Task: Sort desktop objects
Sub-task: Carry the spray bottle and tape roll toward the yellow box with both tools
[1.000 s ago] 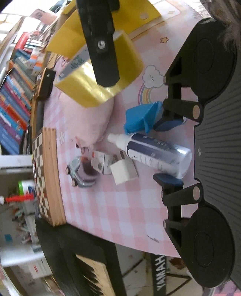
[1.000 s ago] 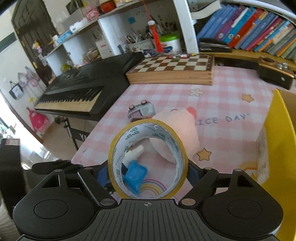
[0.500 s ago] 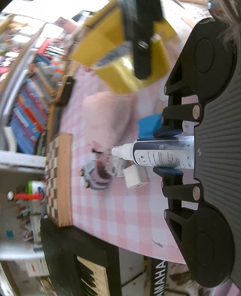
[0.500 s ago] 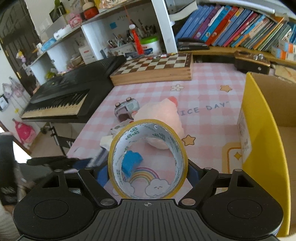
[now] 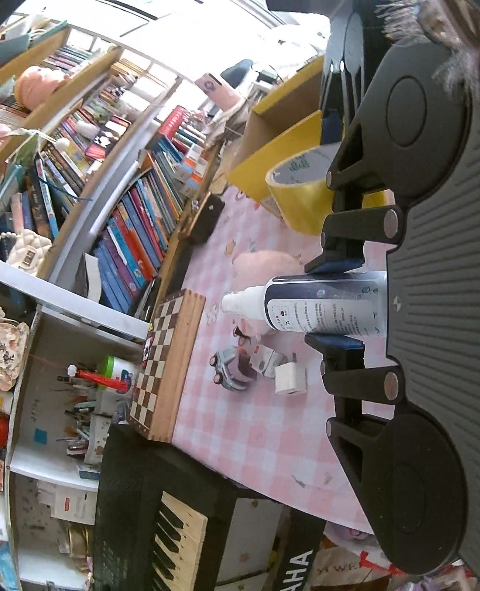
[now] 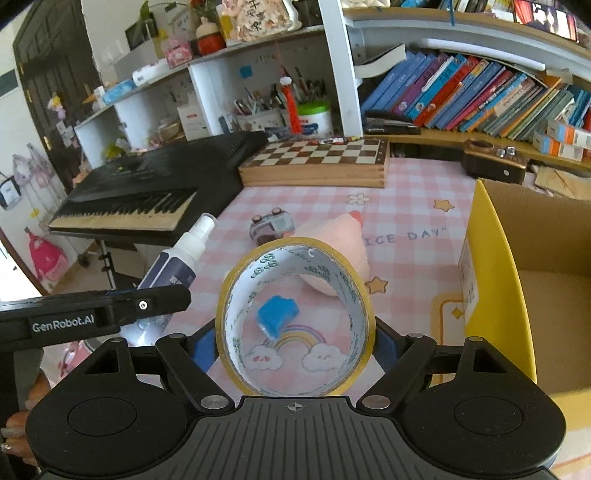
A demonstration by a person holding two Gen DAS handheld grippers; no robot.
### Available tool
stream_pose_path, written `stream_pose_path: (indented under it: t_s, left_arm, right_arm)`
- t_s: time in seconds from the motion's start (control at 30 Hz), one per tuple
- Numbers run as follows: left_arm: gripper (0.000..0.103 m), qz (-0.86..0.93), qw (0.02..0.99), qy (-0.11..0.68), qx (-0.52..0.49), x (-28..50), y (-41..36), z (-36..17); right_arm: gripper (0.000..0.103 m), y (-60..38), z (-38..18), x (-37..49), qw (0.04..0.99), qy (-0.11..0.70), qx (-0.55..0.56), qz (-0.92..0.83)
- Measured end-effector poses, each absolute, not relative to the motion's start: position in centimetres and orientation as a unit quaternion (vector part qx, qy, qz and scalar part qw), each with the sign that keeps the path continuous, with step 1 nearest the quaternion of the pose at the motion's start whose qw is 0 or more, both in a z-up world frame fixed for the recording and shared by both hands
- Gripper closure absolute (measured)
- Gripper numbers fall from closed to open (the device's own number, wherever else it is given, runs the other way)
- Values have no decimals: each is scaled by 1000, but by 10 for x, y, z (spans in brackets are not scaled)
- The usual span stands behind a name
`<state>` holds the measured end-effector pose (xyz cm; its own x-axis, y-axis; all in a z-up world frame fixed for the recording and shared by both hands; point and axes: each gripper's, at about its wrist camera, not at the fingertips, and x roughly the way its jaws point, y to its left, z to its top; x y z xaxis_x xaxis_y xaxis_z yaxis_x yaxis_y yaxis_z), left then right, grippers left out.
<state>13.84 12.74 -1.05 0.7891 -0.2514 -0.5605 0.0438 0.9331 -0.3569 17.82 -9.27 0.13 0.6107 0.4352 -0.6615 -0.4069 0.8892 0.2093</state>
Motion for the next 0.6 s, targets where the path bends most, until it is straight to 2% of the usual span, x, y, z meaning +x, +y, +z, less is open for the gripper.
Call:
stream_pose_path:
  t_s: [0.6]
  left_arm:
    - [73,-125,924,307,-193,66,127,0]
  right_arm:
    - [20,-103,8,98,909,371,32,186]
